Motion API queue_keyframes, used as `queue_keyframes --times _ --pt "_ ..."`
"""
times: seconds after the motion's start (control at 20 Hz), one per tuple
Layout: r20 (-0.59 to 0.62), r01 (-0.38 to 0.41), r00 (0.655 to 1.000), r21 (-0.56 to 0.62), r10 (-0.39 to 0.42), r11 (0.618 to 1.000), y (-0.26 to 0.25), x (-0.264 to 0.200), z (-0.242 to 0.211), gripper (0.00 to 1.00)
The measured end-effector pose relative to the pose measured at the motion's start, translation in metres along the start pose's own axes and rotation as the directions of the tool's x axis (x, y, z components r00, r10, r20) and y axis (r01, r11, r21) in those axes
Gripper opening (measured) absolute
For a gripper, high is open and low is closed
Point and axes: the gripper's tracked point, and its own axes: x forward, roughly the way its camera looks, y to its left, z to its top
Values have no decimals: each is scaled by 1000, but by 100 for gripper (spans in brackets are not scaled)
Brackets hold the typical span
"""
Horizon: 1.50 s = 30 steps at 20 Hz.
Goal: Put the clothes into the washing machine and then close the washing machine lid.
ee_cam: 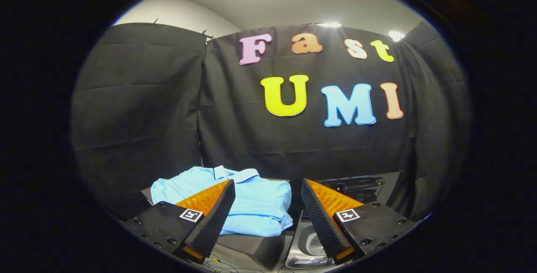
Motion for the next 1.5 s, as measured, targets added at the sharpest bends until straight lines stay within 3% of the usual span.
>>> queue_keyframes --times 0.4,0.65,1.05,1.5 --pt "-109 -129 986 0 129 992 59 55 -11 99" --pt "-206 -209 956 11 207 978 92 86 -31 99" --pt "-396 -269 885 -2 247 963 120 127 -70 98" --pt "-522 -291 813 23 260 956 129 146 -108 97"
